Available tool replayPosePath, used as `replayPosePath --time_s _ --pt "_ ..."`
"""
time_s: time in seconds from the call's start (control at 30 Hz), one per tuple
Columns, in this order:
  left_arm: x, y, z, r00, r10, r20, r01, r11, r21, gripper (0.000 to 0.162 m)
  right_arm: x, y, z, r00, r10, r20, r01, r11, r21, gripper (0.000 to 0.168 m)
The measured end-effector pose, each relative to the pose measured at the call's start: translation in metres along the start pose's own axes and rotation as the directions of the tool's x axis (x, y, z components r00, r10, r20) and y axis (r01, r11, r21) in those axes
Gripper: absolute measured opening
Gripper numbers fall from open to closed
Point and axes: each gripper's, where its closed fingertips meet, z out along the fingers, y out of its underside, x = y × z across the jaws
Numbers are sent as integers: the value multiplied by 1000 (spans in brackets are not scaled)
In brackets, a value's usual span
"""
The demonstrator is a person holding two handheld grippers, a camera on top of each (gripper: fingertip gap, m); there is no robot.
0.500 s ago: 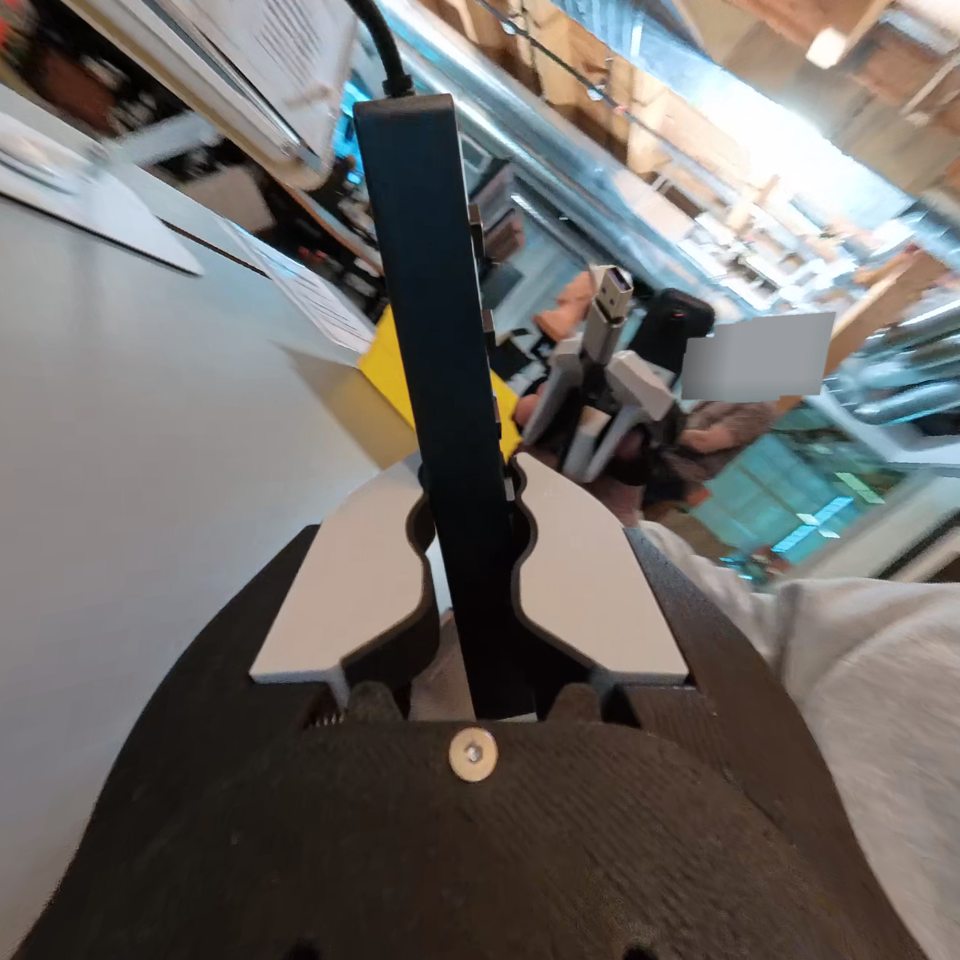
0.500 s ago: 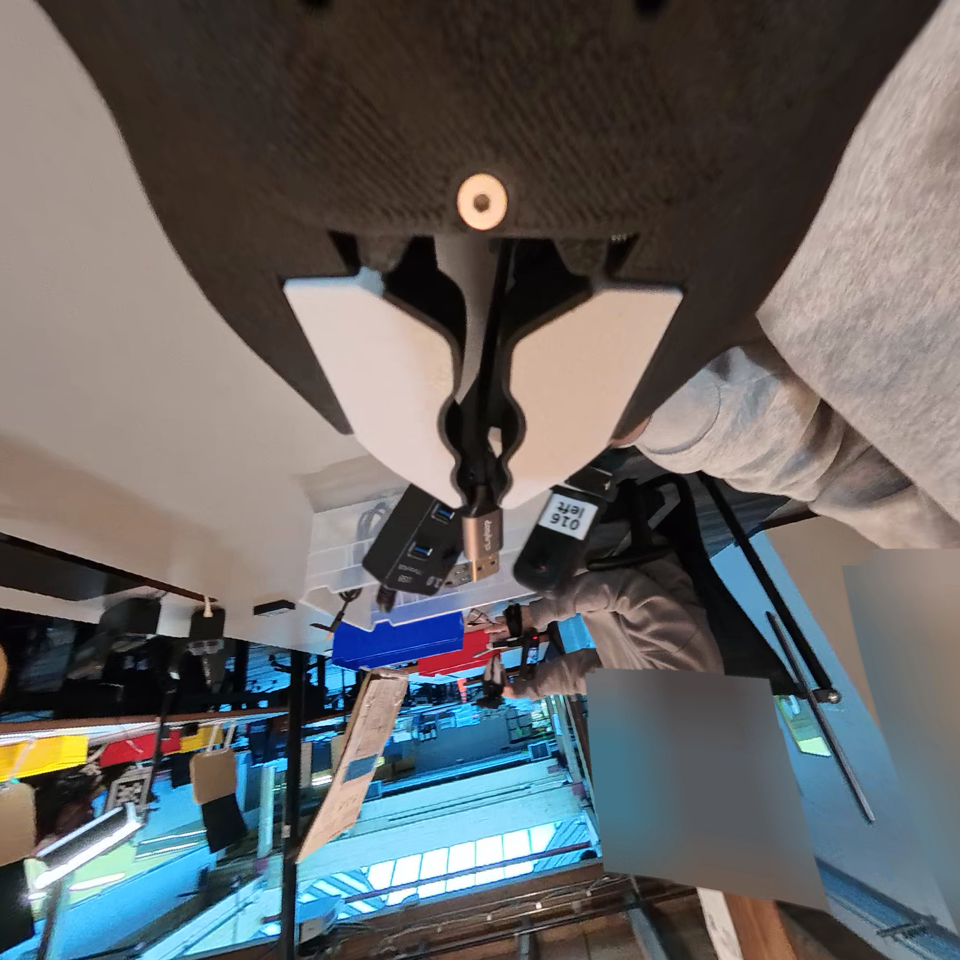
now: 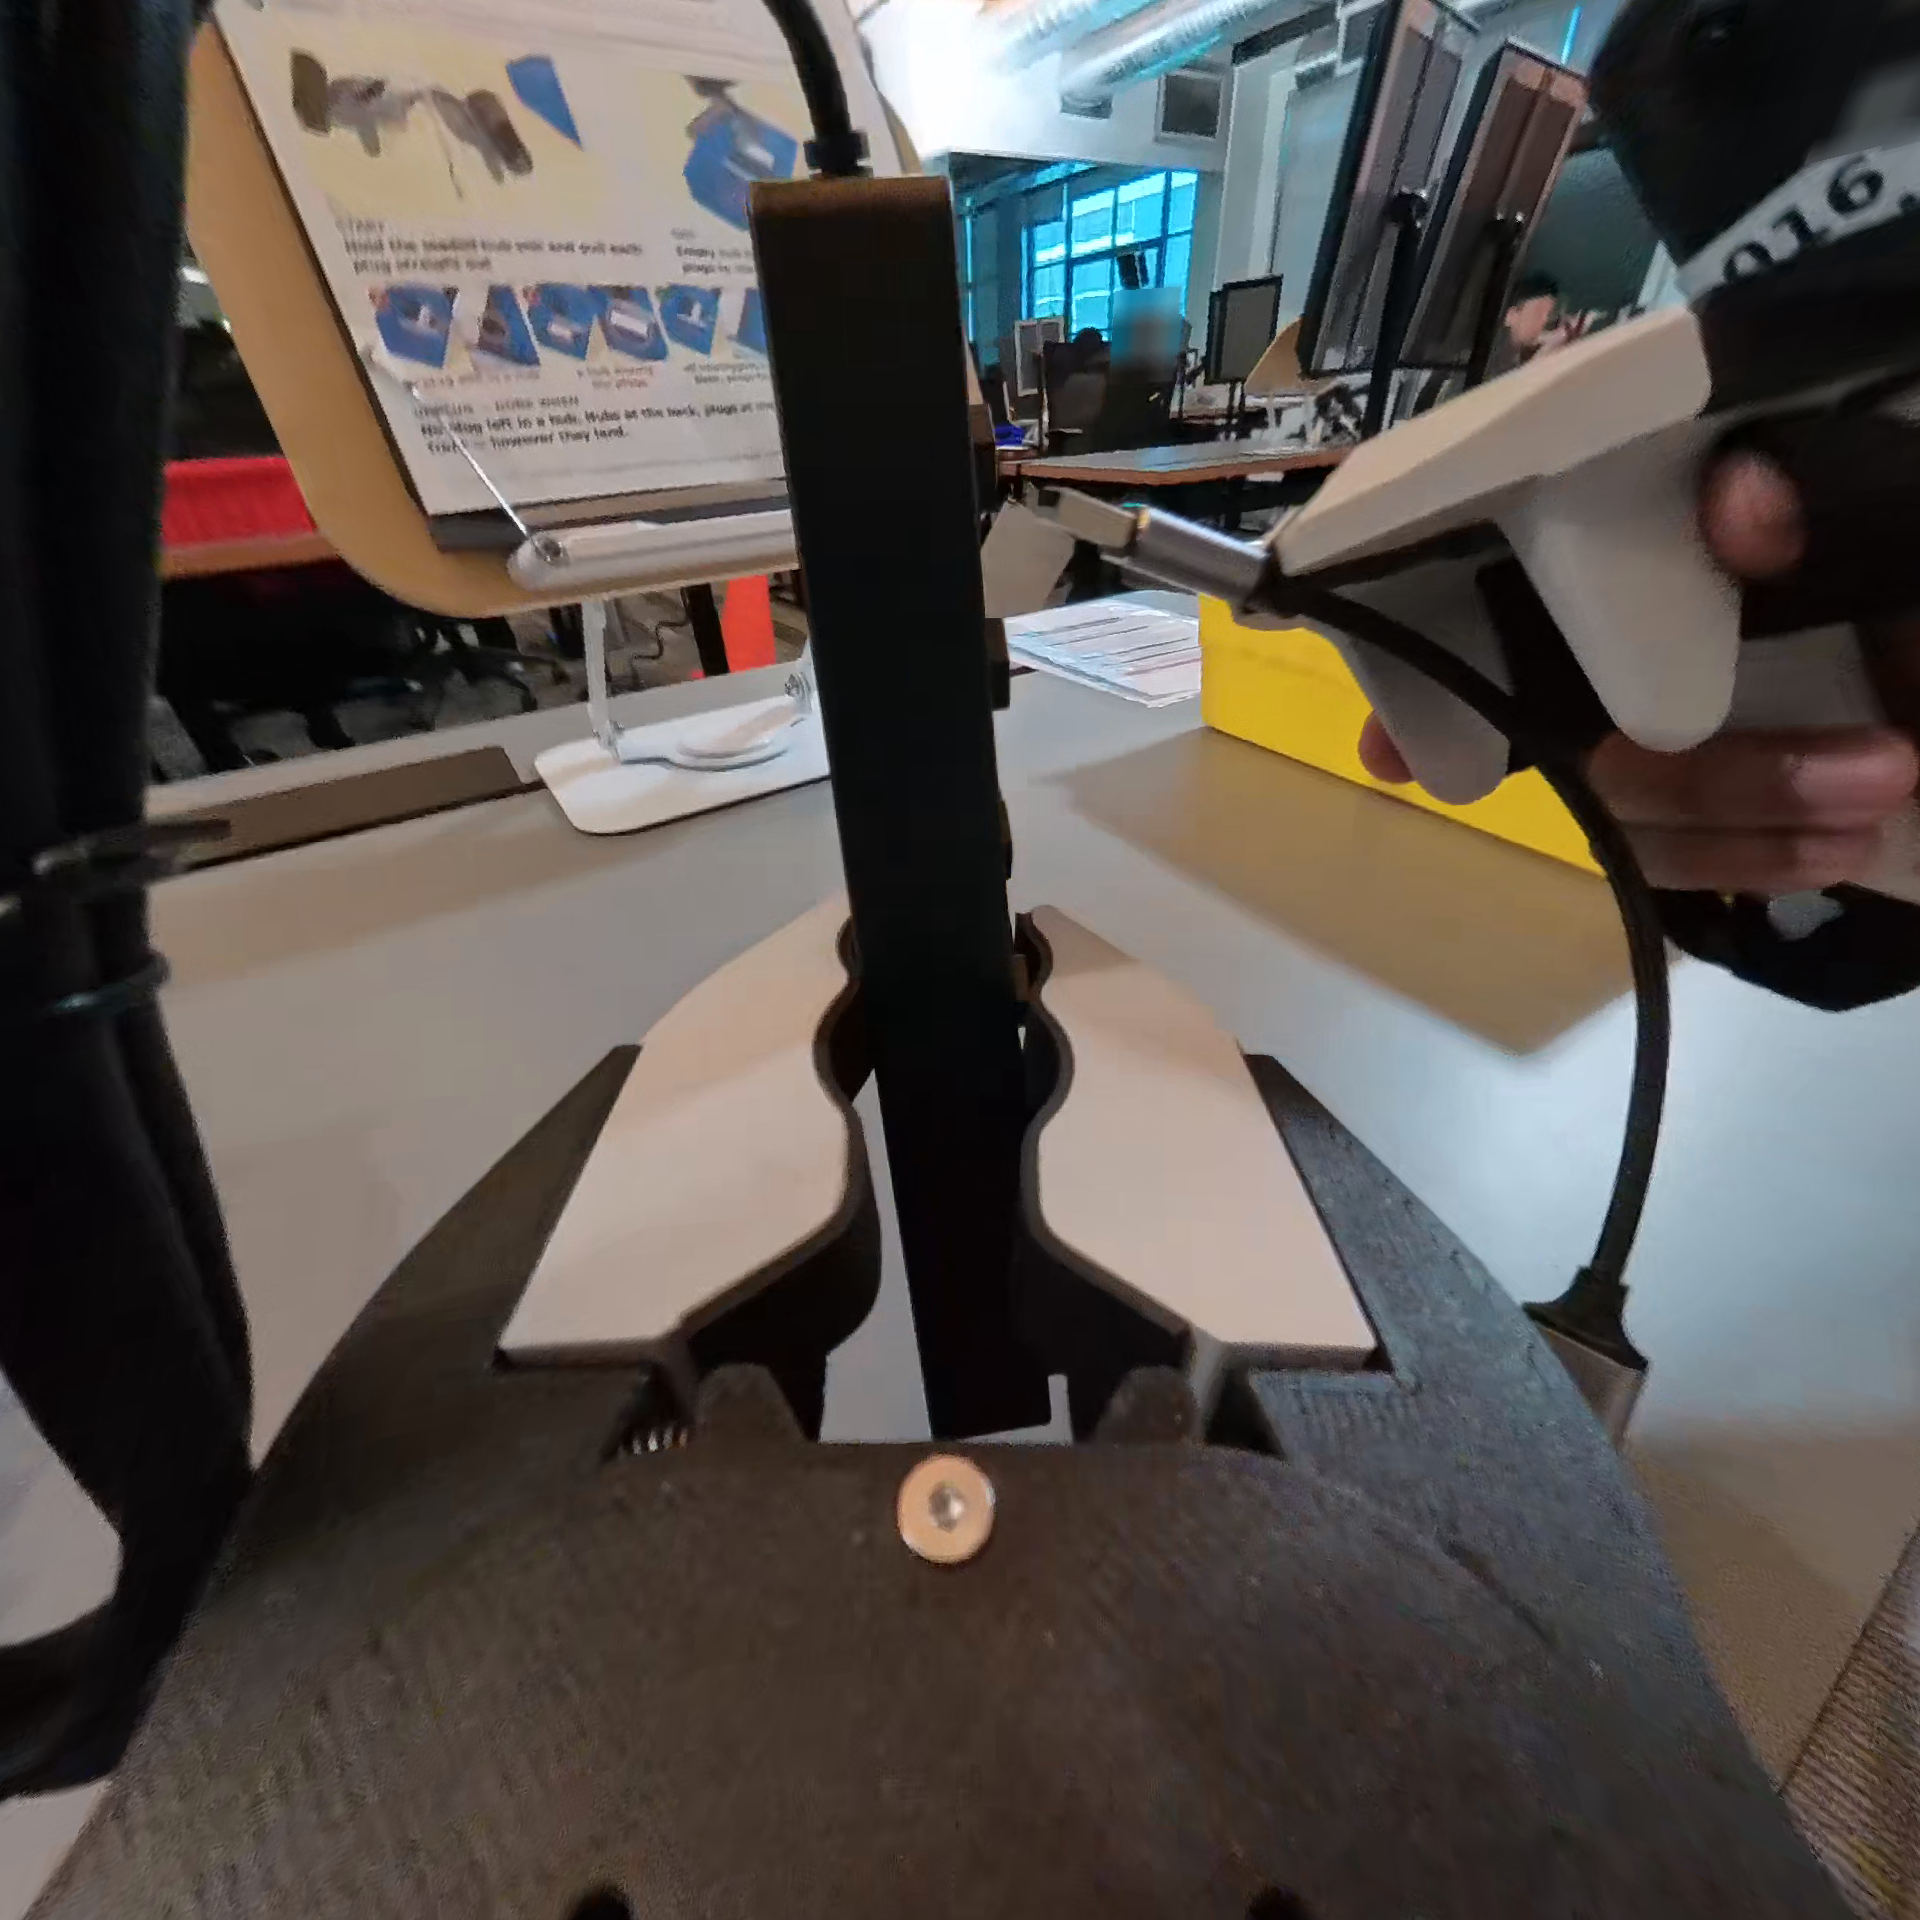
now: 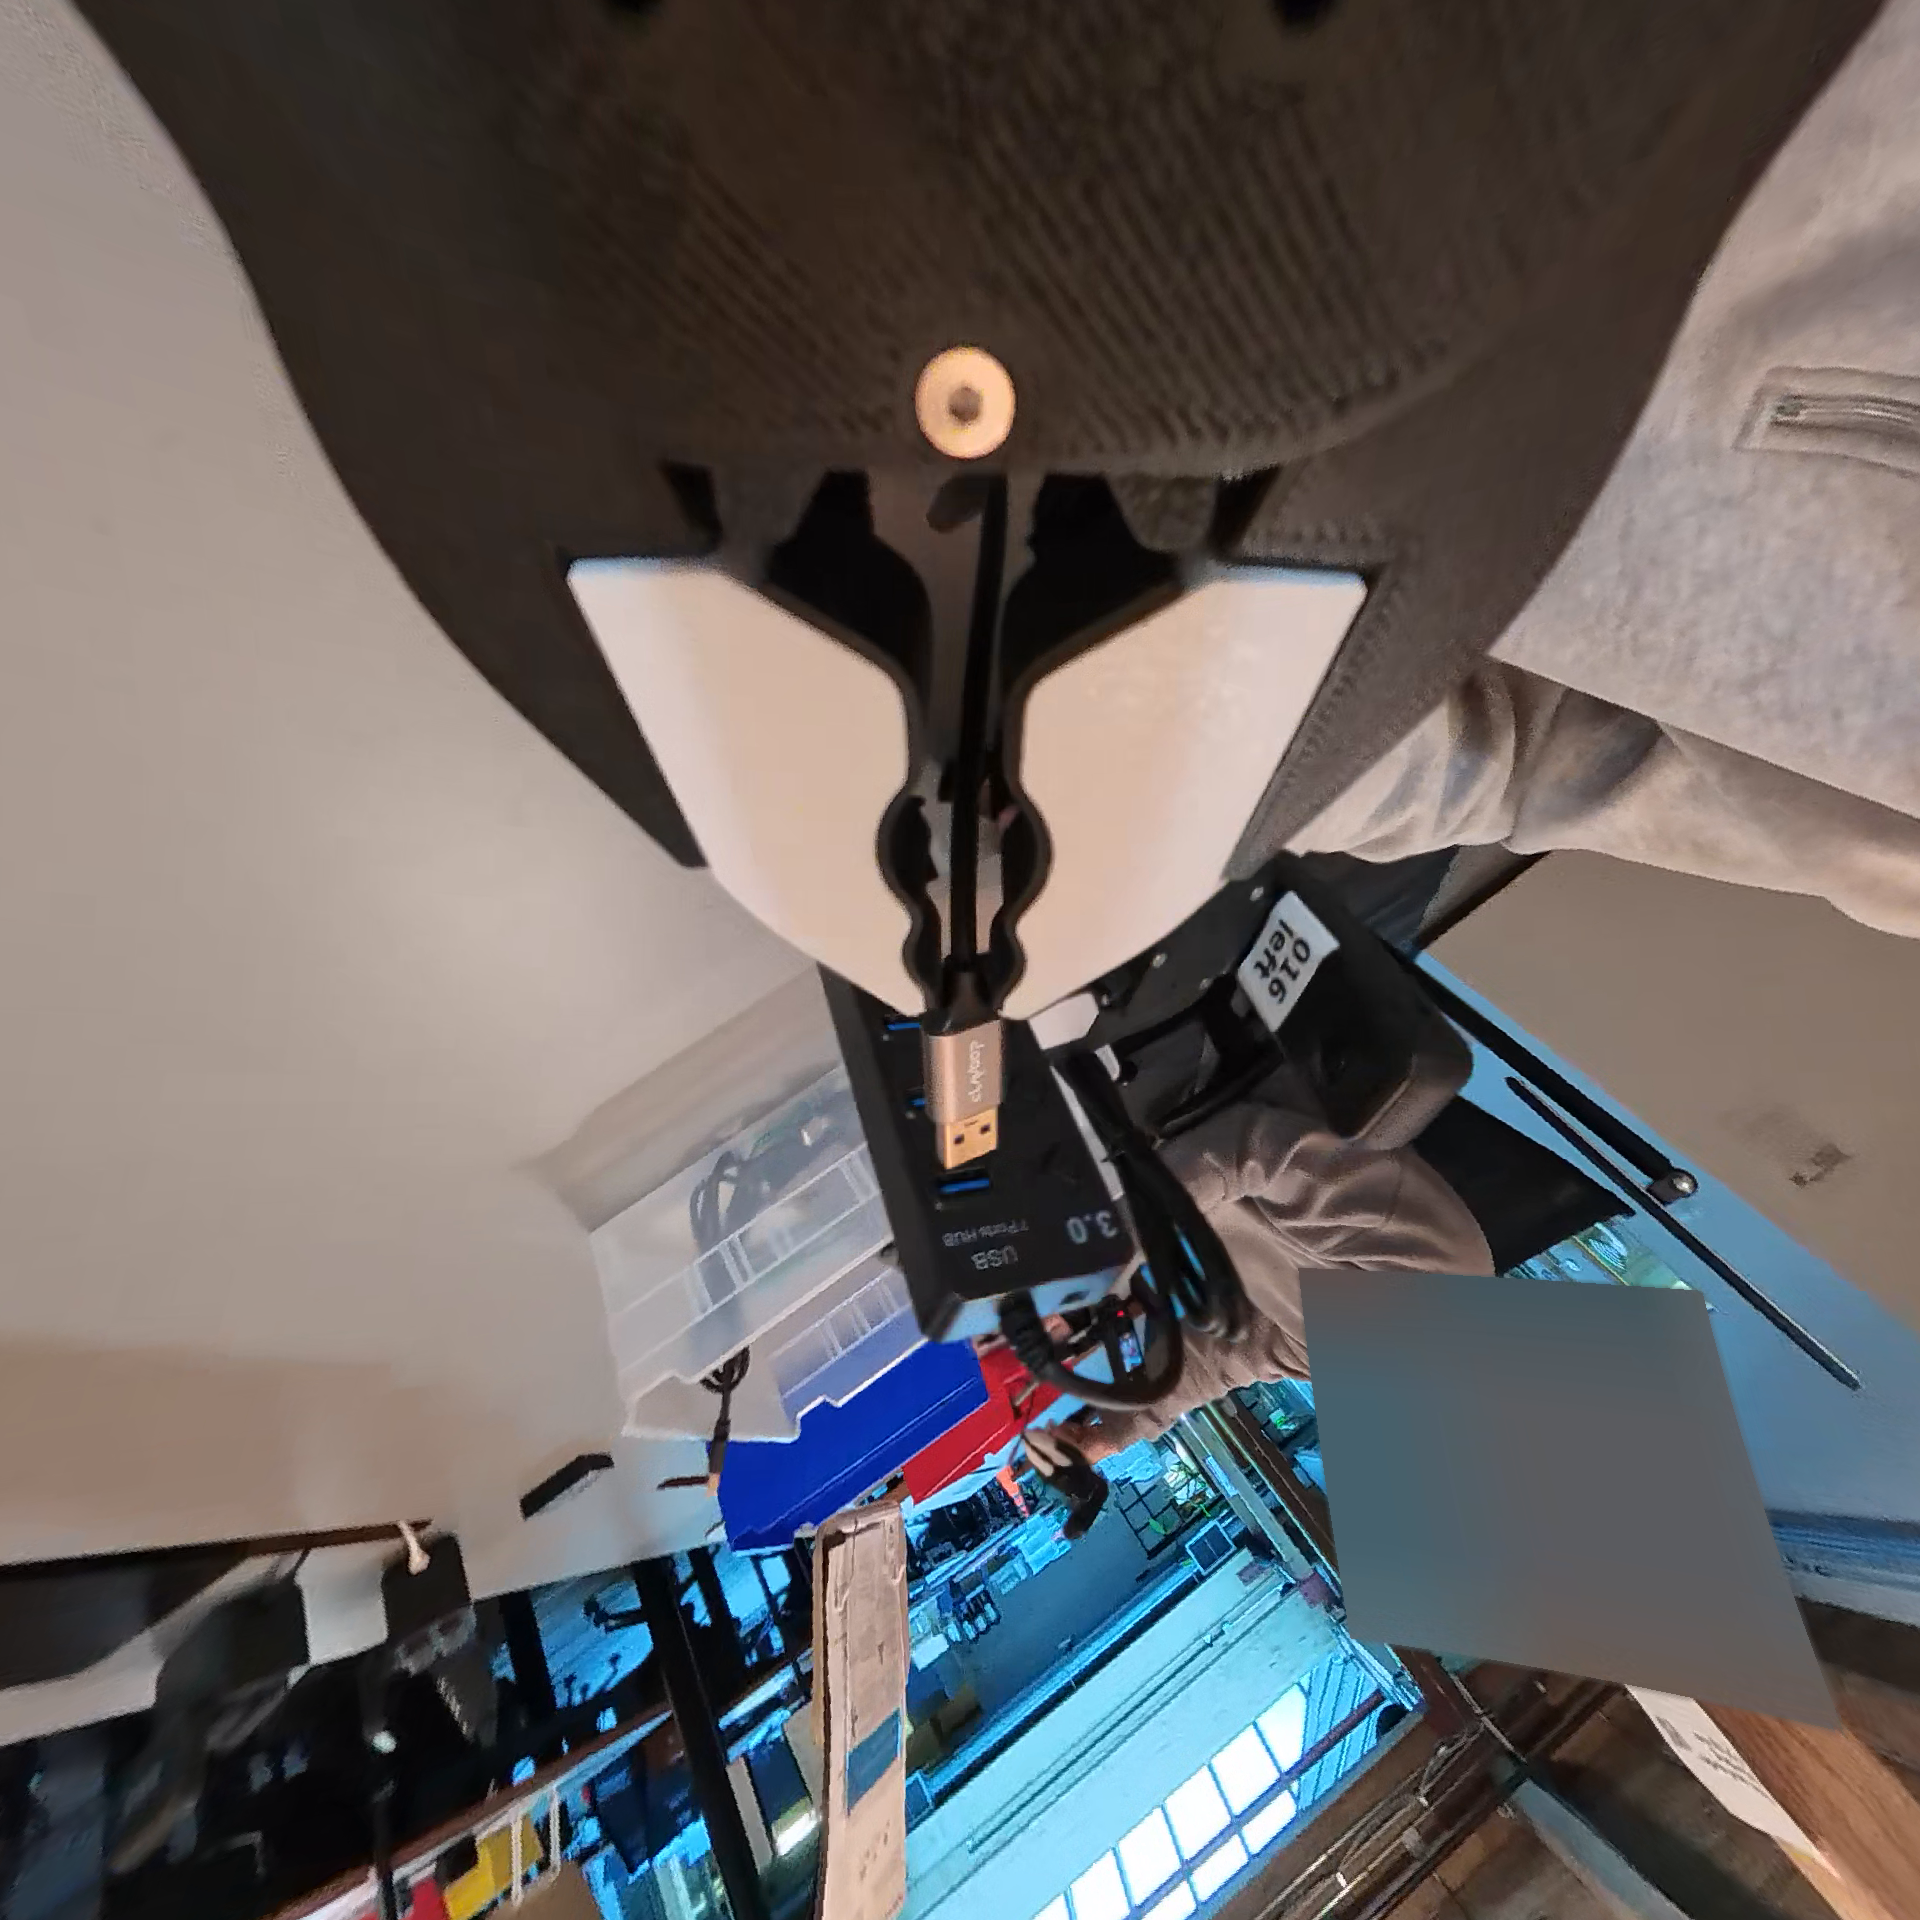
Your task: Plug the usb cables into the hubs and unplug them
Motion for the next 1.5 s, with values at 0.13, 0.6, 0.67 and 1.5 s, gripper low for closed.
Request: replayPosePath --time_s 0.13,0.6,0.67,1.5 --pt "4 2 1 999 40 1 -40 999 -9 25 0 3 0 1000 15 -14 -15 1000 -26 9" --pt "-2 2 0 967 245 73 -245 969 -4 25 -3 5 -2 995 102 -17 -103 993 -51 9" --pt "-3 1 0 960 268 85 -269 963 -4 25 -3 5 -2 994 105 -19 -106 993 -57 9" --pt "0 3 0 918 390 72 -391 920 -3 29 -3 5 -4 991 131 13 -130 990 -48 9"
